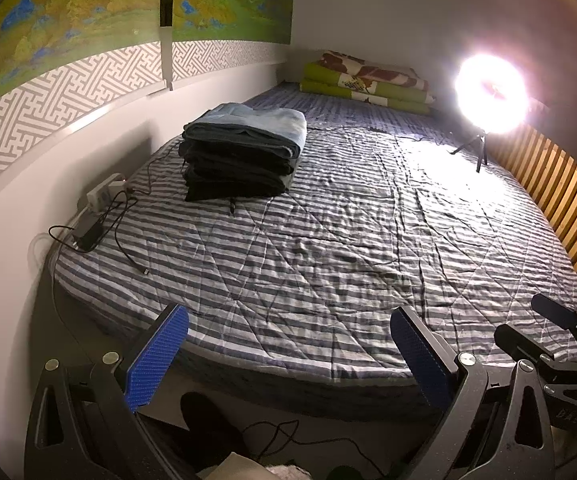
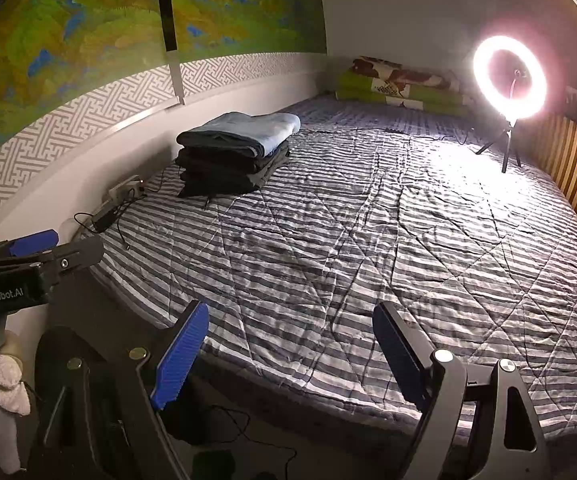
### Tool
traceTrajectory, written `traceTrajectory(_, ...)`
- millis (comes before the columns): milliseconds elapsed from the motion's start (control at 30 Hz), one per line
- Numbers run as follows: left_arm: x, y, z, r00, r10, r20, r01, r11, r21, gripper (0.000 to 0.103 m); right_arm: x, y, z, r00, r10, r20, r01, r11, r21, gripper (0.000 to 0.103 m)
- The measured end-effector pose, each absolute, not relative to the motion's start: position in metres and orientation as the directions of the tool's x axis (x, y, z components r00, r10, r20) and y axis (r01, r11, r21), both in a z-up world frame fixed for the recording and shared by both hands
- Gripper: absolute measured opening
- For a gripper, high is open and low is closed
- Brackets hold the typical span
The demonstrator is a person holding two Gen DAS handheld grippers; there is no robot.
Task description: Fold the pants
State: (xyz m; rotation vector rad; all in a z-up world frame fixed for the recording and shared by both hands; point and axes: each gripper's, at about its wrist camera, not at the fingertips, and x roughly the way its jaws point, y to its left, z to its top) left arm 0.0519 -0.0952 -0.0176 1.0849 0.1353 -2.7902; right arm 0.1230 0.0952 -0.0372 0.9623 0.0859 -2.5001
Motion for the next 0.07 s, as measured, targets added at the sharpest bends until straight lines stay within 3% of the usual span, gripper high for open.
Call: traceTrajectory(67, 0.0506, -0.0975, -0.0187, -0.727, -0.097, -0.68, 0.167, -0.985, -0.038, 0.102, 0.1218, 0.0951, -0.0387, -0.649, -0.391, -0.652, 0.434, -0.895, 0.105, 0.081)
